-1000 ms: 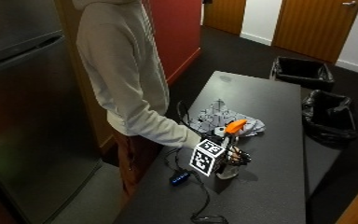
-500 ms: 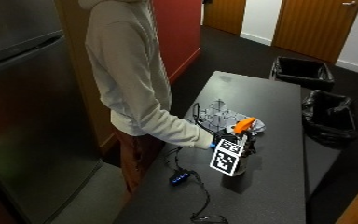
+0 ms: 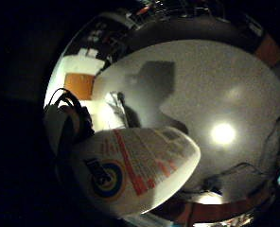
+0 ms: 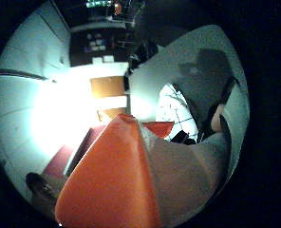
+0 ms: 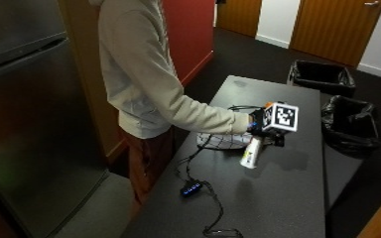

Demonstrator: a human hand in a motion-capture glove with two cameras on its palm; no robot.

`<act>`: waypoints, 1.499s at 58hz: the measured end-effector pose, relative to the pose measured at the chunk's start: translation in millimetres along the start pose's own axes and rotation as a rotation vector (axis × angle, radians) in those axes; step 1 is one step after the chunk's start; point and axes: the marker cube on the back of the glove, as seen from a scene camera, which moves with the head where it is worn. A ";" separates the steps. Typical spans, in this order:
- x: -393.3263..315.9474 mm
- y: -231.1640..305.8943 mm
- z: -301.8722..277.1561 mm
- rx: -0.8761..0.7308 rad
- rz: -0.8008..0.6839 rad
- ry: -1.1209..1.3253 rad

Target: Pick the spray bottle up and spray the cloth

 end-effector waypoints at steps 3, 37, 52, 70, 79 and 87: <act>-19.2 3.4 -11.6 -0.061 -0.015 0.149; -191.8 32.6 16.9 -0.278 -0.010 1.070; -174.5 32.0 71.4 -0.226 0.184 1.052; -165.1 27.0 75.6 -0.094 0.419 1.041; -203.3 44.6 59.2 -0.185 0.042 0.837; -255.0 44.7 38.8 -0.047 -0.020 0.569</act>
